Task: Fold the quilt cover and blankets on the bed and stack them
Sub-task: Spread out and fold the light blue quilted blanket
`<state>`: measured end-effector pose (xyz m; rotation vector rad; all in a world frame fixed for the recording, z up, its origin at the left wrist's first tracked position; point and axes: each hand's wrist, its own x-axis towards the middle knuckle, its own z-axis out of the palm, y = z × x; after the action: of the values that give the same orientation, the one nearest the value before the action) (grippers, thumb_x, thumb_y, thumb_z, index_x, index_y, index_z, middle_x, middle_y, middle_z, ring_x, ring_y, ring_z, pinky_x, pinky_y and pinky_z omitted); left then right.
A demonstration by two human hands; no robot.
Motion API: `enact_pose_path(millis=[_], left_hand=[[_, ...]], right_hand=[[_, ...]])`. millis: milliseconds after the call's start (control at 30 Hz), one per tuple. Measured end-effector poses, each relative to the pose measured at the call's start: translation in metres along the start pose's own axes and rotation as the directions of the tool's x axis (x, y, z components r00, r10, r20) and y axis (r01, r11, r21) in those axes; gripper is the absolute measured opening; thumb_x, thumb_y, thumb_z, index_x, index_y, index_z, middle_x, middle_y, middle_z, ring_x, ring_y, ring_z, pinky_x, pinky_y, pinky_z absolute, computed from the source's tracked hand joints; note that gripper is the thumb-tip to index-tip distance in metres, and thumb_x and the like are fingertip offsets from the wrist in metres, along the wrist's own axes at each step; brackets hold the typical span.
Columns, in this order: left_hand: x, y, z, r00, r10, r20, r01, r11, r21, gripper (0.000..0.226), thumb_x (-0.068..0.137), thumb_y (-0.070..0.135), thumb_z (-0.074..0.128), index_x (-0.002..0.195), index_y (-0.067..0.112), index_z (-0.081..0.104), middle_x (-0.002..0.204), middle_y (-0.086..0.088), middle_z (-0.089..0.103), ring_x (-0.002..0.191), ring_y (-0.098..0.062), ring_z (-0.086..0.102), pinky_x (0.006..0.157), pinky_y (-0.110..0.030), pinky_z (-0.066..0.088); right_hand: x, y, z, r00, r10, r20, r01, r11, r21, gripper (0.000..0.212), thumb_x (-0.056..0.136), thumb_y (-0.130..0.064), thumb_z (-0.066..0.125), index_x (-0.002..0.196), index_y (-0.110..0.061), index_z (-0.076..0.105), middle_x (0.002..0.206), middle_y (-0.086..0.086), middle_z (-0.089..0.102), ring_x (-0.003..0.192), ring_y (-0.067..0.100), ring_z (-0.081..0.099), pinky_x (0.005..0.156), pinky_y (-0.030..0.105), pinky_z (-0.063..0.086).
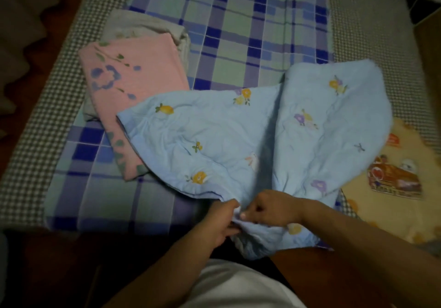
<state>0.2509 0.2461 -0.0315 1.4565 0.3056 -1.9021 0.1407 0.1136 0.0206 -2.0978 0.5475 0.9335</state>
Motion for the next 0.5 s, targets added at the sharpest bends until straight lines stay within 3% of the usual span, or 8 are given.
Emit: enact_pose_path(millis=[67,100,233,300,367,433,500], left_hand=[[0.011,-0.02,-0.009,0.979,0.073,-0.192,-0.11,0.976,-0.187,0.041,0.084,0.018,0.063,0.123,0.003,0.062,0.095,-0.016,0.07,0.081,-0.031,0.067,0.07,-0.04,0.058],[0.015,-0.032,-0.02,0.966,0.082,-0.244,-0.15,0.95,-0.275,0.049,0.078,0.019,0.066,0.123,0.0,0.061,0.099,-0.017,0.07,0.085,-0.032,0.068,0.071,-0.041,0.059],[0.01,-0.093,-0.052,0.894,0.143,-0.426,-0.335,0.844,-0.419,0.062,0.07,0.024,0.073,0.128,0.004,0.061,0.121,-0.02,0.067,0.108,-0.038,0.066,0.088,-0.049,0.056],[0.006,-0.133,-0.053,0.894,0.163,-0.417,-0.345,0.844,-0.41,0.05,0.076,0.006,0.073,0.125,0.003,0.062,0.118,-0.021,0.069,0.107,-0.04,0.065,0.094,-0.053,0.053],[0.011,-0.161,-0.048,0.924,0.087,-0.372,-0.232,0.901,-0.366,0.036,0.084,-0.01,0.062,0.119,-0.004,0.062,0.115,-0.024,0.068,0.102,-0.04,0.065,0.094,-0.053,0.051],[0.024,-0.188,-0.046,0.878,0.021,-0.479,-0.165,0.952,-0.26,0.041,0.084,-0.012,0.062,0.125,-0.013,0.057,0.121,-0.027,0.063,0.104,-0.041,0.063,0.096,-0.052,0.05],[0.026,-0.196,-0.042,0.784,0.071,-0.617,-0.181,0.976,-0.118,0.052,0.08,-0.001,0.067,0.129,-0.014,0.054,0.127,-0.027,0.06,0.111,-0.041,0.061,0.098,-0.048,0.05]], right_hand=[[-0.013,0.008,-0.003,0.998,0.052,0.041,-0.058,0.987,0.153,0.063,0.086,-0.076,0.045,0.072,-0.022,0.075,0.073,-0.004,0.073,0.074,0.013,0.067,0.08,0.028,0.051],[-0.019,0.016,-0.003,0.998,0.054,-0.018,-0.049,0.979,0.2,0.058,0.088,-0.071,0.049,0.077,-0.021,0.077,0.073,-0.004,0.074,0.076,0.015,0.069,0.082,0.029,0.052],[-0.051,0.049,0.0,0.93,0.118,-0.349,0.01,0.939,0.344,0.027,0.096,-0.037,0.061,0.082,-0.021,0.077,0.057,0.0,0.066,0.056,0.009,0.062,0.06,0.021,0.046],[-0.071,0.062,0.009,0.896,0.097,-0.434,0.043,0.952,0.302,0.024,0.097,-0.03,0.061,0.079,-0.022,0.076,0.055,-0.016,0.062,0.053,-0.002,0.056,0.057,0.014,0.04],[-0.087,0.074,0.014,0.863,0.055,-0.501,0.067,0.973,0.222,0.023,0.097,-0.027,0.061,0.08,-0.021,0.075,0.058,-0.028,0.061,0.058,-0.006,0.058,0.058,0.012,0.04],[-0.108,0.084,0.016,0.834,-0.027,-0.551,0.087,0.993,0.082,0.025,0.096,-0.031,0.061,0.076,-0.023,0.074,0.062,-0.019,0.065,0.062,0.0,0.06,0.059,0.018,0.041],[-0.125,0.092,0.005,0.82,-0.112,-0.561,0.07,0.993,-0.095,0.034,0.097,-0.042,0.055,0.075,-0.021,0.072,0.063,-0.006,0.065,0.06,0.008,0.058,0.059,0.029,0.044]])
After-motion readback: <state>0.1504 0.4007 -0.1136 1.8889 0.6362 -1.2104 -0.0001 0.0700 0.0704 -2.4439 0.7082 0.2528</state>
